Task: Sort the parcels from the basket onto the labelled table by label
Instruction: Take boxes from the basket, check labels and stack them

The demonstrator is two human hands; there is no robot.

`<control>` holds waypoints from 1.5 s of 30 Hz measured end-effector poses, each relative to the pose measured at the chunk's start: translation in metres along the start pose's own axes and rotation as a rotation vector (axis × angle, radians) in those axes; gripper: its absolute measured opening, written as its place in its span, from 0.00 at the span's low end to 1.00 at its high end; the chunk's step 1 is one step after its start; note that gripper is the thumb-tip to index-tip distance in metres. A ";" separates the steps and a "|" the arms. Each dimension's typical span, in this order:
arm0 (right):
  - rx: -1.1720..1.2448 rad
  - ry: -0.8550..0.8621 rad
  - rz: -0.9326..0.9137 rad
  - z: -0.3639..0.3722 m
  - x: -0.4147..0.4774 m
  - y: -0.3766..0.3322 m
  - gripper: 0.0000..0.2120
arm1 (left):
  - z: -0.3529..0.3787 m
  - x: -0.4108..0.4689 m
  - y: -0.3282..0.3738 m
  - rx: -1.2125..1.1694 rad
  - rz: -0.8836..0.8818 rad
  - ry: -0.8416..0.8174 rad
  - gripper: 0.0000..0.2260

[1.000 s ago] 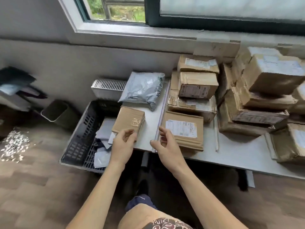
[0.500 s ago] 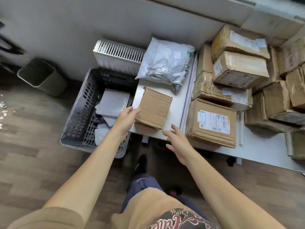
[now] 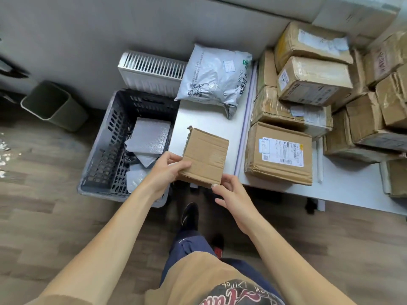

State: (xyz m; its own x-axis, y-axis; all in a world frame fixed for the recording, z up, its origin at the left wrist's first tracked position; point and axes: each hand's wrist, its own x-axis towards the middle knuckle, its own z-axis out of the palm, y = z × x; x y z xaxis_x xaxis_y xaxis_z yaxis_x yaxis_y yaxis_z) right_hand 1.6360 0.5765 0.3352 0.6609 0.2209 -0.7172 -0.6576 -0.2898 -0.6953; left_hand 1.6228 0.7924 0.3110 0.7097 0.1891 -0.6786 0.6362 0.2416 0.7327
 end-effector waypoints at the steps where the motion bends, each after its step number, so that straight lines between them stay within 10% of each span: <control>1: 0.003 0.000 -0.002 -0.004 -0.006 0.007 0.15 | 0.003 -0.009 -0.005 -0.015 -0.006 -0.003 0.17; 17: 0.321 -0.172 -0.017 -0.081 -0.089 0.122 0.14 | 0.079 -0.155 -0.098 -0.232 -0.015 0.051 0.50; 29: 0.357 -0.115 -0.751 -0.162 -0.111 -0.128 0.15 | 0.161 -0.174 0.170 -0.033 0.595 -0.066 0.29; 41: 0.314 0.008 -1.464 -0.259 -0.293 -0.313 0.20 | 0.271 -0.331 0.387 0.107 1.203 -0.217 0.31; 45: 0.209 0.087 -1.599 -0.270 -0.322 -0.336 0.24 | 0.291 -0.365 0.411 0.093 1.309 -0.248 0.09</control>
State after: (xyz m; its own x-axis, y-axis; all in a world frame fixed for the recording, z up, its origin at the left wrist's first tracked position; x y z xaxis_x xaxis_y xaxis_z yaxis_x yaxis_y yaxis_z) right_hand 1.7417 0.3513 0.8121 0.6959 0.1043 0.7105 0.6589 0.3005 -0.6896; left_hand 1.7133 0.5454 0.8742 0.8389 0.0507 0.5420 -0.5398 -0.0513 0.8402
